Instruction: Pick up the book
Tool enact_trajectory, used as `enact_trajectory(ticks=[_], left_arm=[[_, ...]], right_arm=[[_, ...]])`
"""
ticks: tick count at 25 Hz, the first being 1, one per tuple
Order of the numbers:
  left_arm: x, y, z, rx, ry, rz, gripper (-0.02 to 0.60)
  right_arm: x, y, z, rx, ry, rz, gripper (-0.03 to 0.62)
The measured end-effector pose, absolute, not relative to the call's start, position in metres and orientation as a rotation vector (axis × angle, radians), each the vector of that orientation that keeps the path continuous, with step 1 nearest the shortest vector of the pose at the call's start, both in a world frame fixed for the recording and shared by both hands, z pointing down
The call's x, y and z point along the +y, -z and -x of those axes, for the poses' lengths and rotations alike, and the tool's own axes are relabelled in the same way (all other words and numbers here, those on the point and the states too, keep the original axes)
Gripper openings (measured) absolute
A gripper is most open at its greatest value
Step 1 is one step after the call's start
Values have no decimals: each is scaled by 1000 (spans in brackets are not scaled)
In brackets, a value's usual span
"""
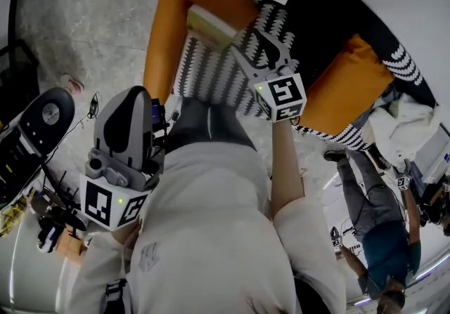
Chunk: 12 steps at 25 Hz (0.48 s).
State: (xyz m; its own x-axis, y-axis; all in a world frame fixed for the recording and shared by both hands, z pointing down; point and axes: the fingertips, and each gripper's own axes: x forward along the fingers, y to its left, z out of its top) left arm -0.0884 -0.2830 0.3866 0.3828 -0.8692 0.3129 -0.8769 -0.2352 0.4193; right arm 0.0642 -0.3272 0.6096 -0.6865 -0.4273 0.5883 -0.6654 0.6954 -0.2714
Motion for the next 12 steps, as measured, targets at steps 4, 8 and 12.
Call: enact_trajectory(ticks=[4,8,12], left_arm=[[-289,-398,83,-1476,-42,-2088,9],[-290,-406,82,-1463,-47,-2064,9],[-289,-409,85,-1468,-53,-2045,9]], right_arm=[[-335,-652,-63,-2369,-721,-789,254],[-338,-682,-61,-2326,-768,-718,267],[-327,-709,-54,-2279,-812,-610,272]])
